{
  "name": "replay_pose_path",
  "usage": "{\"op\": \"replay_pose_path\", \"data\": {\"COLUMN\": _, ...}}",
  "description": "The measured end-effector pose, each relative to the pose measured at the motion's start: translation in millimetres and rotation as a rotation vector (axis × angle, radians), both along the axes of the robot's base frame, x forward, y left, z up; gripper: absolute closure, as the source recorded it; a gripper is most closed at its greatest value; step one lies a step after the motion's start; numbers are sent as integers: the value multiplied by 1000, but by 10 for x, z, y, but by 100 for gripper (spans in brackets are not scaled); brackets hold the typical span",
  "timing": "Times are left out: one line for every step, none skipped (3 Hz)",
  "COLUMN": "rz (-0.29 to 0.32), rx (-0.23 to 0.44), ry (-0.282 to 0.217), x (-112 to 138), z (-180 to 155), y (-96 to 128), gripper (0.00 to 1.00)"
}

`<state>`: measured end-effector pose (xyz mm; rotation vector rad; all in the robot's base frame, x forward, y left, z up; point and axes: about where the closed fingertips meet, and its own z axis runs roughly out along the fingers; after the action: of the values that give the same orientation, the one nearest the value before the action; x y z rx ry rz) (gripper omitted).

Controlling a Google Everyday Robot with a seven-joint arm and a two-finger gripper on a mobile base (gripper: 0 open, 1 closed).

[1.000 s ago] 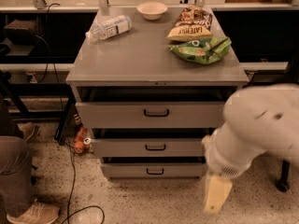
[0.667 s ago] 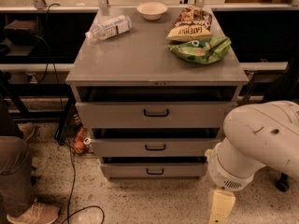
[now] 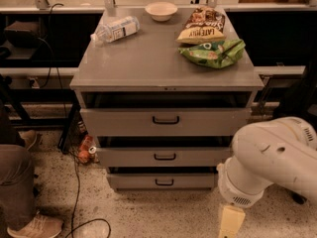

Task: Open bottom drawer

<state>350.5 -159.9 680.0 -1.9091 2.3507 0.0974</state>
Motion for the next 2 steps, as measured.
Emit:
{"op": "replay_pose_path", "data": {"rz": 6, "rx": 2, "ry": 7, "x": 71, "z": -617, "y": -46, "gripper": 0}}
{"op": "replay_pose_path", "data": {"rz": 22, "rx": 39, "ry": 5, "x": 232, "z": -1386, "y": 11, "gripper": 0}}
